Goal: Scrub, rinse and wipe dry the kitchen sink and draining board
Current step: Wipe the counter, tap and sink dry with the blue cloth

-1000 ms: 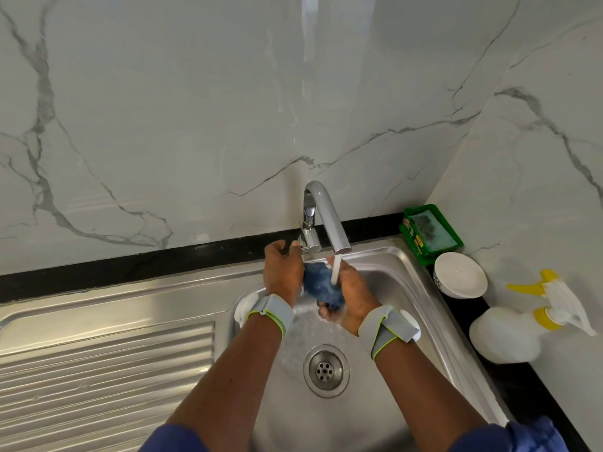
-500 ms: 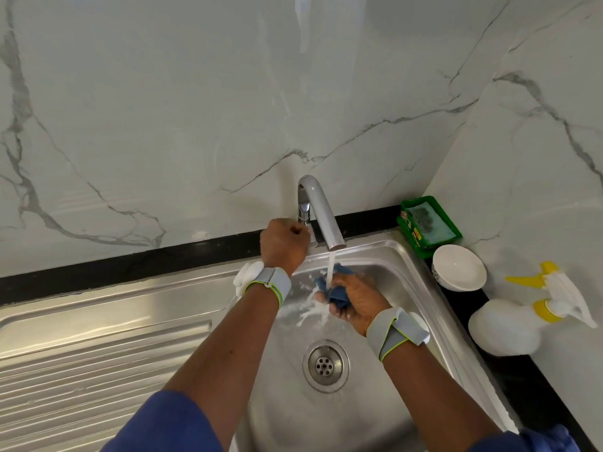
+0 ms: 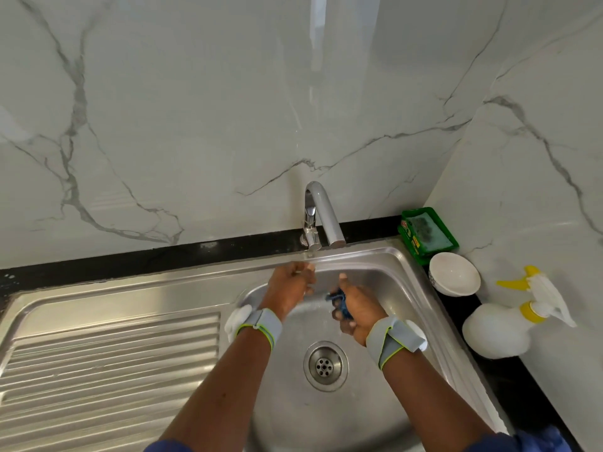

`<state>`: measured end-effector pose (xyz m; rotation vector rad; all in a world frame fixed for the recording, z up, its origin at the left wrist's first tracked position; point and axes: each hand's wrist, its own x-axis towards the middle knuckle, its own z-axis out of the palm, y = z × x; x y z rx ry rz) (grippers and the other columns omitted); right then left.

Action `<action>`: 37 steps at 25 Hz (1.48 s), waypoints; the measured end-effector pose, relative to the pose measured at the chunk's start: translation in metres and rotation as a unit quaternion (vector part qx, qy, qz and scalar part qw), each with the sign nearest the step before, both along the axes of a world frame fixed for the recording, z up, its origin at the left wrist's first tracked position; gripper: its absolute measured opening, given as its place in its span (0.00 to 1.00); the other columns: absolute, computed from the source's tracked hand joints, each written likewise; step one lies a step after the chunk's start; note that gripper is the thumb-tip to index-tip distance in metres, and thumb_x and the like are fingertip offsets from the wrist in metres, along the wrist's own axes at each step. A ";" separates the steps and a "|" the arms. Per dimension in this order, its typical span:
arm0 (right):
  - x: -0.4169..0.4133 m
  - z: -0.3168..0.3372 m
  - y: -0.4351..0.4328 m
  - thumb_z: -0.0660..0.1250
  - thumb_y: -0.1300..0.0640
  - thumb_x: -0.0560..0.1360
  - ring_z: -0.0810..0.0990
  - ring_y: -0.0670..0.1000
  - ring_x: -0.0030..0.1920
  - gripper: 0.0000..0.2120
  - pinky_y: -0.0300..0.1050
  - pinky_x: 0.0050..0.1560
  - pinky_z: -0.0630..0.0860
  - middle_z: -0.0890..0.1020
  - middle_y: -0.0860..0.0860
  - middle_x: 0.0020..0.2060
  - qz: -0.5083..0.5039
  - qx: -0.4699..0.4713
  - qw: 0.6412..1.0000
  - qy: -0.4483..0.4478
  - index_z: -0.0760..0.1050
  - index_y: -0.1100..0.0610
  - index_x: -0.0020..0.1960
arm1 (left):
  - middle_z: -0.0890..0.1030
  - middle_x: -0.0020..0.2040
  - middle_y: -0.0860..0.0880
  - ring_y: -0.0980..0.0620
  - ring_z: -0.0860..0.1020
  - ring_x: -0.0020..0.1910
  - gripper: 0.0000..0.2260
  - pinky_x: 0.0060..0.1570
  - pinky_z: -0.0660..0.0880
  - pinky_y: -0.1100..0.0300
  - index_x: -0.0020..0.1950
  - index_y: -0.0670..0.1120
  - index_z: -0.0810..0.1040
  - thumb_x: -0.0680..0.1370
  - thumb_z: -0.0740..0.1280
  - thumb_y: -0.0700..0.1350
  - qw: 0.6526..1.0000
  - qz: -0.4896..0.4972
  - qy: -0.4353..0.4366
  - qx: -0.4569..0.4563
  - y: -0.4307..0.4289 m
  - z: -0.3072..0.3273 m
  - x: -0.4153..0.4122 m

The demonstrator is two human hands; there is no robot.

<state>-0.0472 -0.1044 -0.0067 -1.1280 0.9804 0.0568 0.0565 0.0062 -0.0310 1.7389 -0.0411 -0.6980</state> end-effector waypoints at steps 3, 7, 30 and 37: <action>-0.012 -0.007 0.015 0.57 0.47 0.84 0.63 0.49 0.19 0.21 0.32 0.22 0.58 0.75 0.53 0.25 0.000 -0.104 0.993 0.052 0.72 0.57 0.37 | 0.84 0.43 0.51 0.56 0.80 0.33 0.05 0.35 0.71 0.62 0.51 0.50 0.80 0.83 0.66 0.49 0.999 -0.031 0.006 0.036 0.023 -0.005 -0.036; -0.030 -0.020 0.029 0.57 0.49 0.80 0.68 0.52 0.21 0.22 0.39 0.26 0.64 0.74 0.48 0.18 0.054 -0.201 0.975 0.085 0.76 0.60 0.33 | 0.83 0.47 0.50 0.55 0.80 0.36 0.08 0.34 0.69 0.63 0.54 0.49 0.79 0.84 0.65 0.52 0.994 -0.081 0.023 0.063 0.048 0.005 -0.069; -0.088 0.021 0.125 0.65 0.65 0.76 0.79 0.53 0.37 0.10 0.48 0.33 0.79 0.80 0.54 0.44 0.036 -0.283 0.958 -0.030 0.76 0.52 0.53 | 0.84 0.39 0.45 0.46 0.80 0.40 0.05 0.45 0.78 0.50 0.42 0.52 0.85 0.78 0.73 0.43 0.992 0.052 -0.056 -0.101 0.160 0.003 -0.087; -0.074 0.026 0.247 0.75 0.57 0.70 0.76 0.36 0.58 0.31 0.34 0.59 0.73 0.78 0.38 0.60 0.211 -0.427 0.873 -0.106 0.71 0.44 0.69 | 0.83 0.40 0.54 0.53 0.81 0.40 0.06 0.42 0.79 0.57 0.46 0.56 0.83 0.79 0.71 0.44 0.960 -0.129 -0.237 -0.074 0.249 0.036 -0.073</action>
